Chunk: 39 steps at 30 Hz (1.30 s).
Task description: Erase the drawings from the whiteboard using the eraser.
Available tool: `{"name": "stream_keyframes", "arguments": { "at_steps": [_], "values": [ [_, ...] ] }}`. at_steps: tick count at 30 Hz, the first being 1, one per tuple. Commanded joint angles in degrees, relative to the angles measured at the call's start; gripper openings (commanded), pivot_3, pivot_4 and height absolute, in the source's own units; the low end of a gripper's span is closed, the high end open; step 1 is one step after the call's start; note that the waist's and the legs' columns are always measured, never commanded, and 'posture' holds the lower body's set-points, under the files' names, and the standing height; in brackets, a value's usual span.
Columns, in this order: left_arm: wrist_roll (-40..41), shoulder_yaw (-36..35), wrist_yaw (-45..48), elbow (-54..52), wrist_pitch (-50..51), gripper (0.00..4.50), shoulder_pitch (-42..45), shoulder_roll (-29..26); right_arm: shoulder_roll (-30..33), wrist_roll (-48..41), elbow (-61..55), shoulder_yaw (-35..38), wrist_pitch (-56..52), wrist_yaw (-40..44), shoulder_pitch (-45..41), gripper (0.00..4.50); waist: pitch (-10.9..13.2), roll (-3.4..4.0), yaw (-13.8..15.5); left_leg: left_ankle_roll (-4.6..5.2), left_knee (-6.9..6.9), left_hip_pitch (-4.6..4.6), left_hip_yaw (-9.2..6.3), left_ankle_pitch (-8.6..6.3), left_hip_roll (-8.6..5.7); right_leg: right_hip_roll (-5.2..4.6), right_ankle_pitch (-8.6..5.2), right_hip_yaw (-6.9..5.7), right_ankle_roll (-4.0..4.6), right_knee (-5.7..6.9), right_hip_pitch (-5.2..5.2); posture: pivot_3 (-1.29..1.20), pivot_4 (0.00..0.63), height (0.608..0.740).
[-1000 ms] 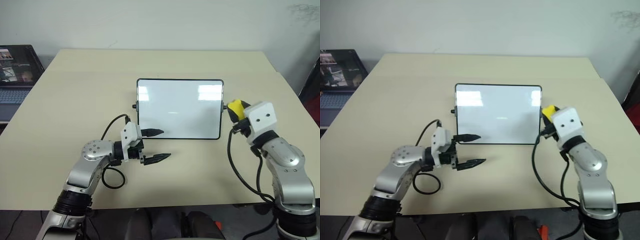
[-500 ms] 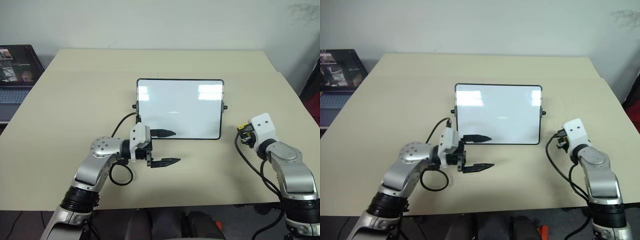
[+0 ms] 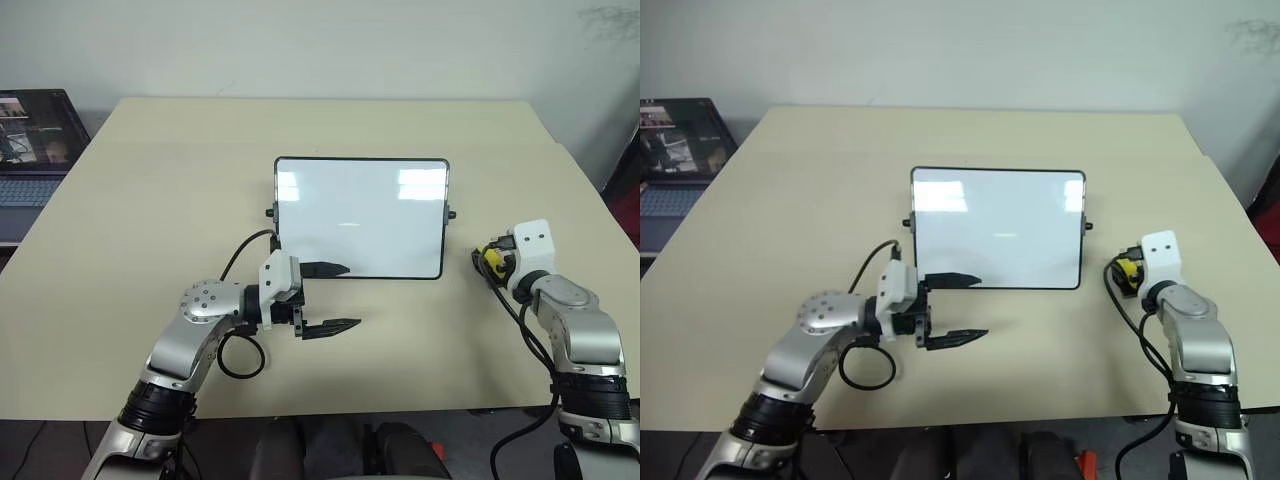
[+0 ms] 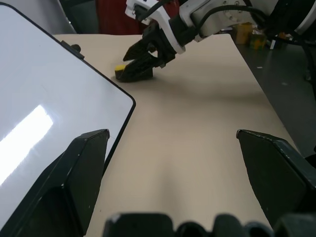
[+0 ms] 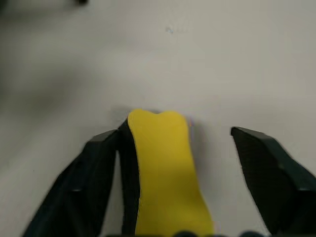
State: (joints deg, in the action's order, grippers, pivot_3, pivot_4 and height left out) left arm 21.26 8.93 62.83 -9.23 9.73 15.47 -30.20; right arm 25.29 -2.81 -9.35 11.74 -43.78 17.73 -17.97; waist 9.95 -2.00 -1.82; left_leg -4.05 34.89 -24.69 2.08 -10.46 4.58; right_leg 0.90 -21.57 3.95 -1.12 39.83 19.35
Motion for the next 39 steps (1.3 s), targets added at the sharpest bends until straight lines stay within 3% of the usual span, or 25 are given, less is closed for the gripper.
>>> {"name": "stream_keyframes", "arguments": {
  "at_steps": [1, 5, 8, 15, 19, 23, 27, 39],
  "values": [
    [0.8, -3.8, -3.4, -3.0, 0.4, 4.50, -1.5, -0.5, -0.6, -1.4, -12.2, 2.2, 2.1, -1.5, 0.7, 4.45, 0.0, 0.01, 0.0, 0.00, 0.00, 0.00, -0.01, 0.00, 0.01, 0.00, 0.00, 0.01, 0.00, 0.01, 0.01, 0.00, 0.150, 0.740],
    [1.2, -7.3, -8.8, -5.0, 1.0, 4.50, -5.3, 0.4, -6.1, -2.8, -22.8, 1.0, 4.1, -4.2, 7.5, 4.45, 0.0, -0.01, 0.0, 0.00, -0.02, 0.00, -0.10, 0.00, 0.04, 0.02, 0.00, -0.06, -0.01, 0.01, -0.01, 0.00, 0.150, 0.740],
    [1.6, -9.7, -13.1, -7.9, 1.1, 4.50, -9.2, 1.6, -9.5, -1.4, -26.2, -2.9, 11.7, -5.0, 16.2, 4.45, 0.0, -0.02, 0.0, -0.01, -0.04, -0.02, -0.10, -0.01, 0.02, -0.03, -0.01, -0.07, -0.02, -0.13, -0.06, 0.00, 0.150, 0.740],
    [-3.4, -17.5, -29.5, -10.0, -5.5, 4.50, -16.7, 9.6, -14.0, 0.2, -22.9, -8.4, 40.6, -2.6, 33.6, 4.45, -0.1, -0.01, 0.0, 0.01, 0.00, 0.01, -0.16, -0.01, 0.02, -0.10, 0.00, -0.18, -0.05, -0.04, -0.11, 0.00, 0.150, 0.740],
    [-8.2, -21.3, -38.9, -9.1, -11.0, 4.50, -23.2, 14.6, -17.3, -3.7, -19.1, -8.9, 46.7, -2.4, 38.6, 4.45, -0.2, -0.06, -0.2, 0.00, -0.01, 0.10, -0.18, -0.01, 0.02, -0.10, 0.00, -0.12, -0.05, 0.06, -0.12, 0.00, 0.150, 0.740],
    [-12.4, -22.2, -44.9, -7.8, -14.3, 4.50, -27.9, 17.9, -18.9, -5.5, -12.3, -7.6, 50.5, -2.0, 38.9, 4.45, -0.2, -0.11, -0.1, 0.00, -0.04, 0.28, -0.17, -0.02, 0.04, -0.18, 0.00, -0.07, -0.04, 0.04, -0.26, 0.00, 0.150, 0.740],
    [-15.0, -21.0, -50.5, -8.2, -12.9, 4.50, -29.0, 21.4, -16.5, -6.5, -5.9, -5.0, 53.1, -0.2, 37.9, 4.45, -0.3, -0.21, 0.3, 0.05, -0.01, 0.31, -0.19, 0.01, 0.01, -0.20, 0.00, -0.20, -0.04, 0.03, -0.21, 0.00, 0.150, 0.740],
    [-16.6, -19.4, -52.3, -9.5, -12.3, 4.50, -29.9, 20.9, -16.1, -6.4, -11.6, -6.5, 50.2, -1.3, 39.5, 4.45, -0.4, -0.13, 0.0, 0.04, -0.11, 0.33, -0.15, 0.01, 0.00, -0.17, -0.01, -0.09, -0.03, 0.05, -0.28, 0.00, 0.150, 0.740]
  ]
}}
